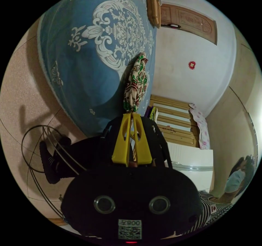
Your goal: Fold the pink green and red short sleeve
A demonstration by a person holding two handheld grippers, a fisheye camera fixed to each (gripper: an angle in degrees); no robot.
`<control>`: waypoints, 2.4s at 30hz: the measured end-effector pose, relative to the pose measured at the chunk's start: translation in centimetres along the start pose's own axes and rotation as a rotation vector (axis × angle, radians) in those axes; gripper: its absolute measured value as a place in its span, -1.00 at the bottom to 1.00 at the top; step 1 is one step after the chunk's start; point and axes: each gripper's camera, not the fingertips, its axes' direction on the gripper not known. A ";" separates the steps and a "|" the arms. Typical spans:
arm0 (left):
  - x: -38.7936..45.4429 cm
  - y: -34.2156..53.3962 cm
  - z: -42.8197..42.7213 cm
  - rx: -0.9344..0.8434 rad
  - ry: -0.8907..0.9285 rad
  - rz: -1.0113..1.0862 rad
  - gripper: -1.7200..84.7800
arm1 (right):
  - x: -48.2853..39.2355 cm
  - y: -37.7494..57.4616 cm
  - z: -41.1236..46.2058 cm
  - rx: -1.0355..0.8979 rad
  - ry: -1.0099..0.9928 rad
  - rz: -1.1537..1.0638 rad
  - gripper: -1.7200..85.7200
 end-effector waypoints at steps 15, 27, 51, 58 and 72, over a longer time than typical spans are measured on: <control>4.2 4.6 12.5 -0.042 0.126 0.222 -0.93 | 4.8 13.7 -18.6 0.124 -0.525 -0.043 -0.95; 8.6 11.0 26.1 -0.150 0.290 0.468 -0.93 | 9.8 29.8 -38.0 0.336 -0.888 -0.183 -0.95; 2.9 19.4 84.7 -0.624 0.321 0.694 -0.94 | 31.9 56.6 -75.0 0.908 -0.843 -0.083 -0.96; 1.8 23.3 104.2 -0.688 0.408 0.826 -0.93 | 38.2 59.3 -90.4 1.049 -0.604 -0.138 -0.96; -38.2 32.0 133.5 -1.098 -0.073 0.469 -0.93 | 59.1 67.1 -88.1 0.841 -0.280 0.477 -0.96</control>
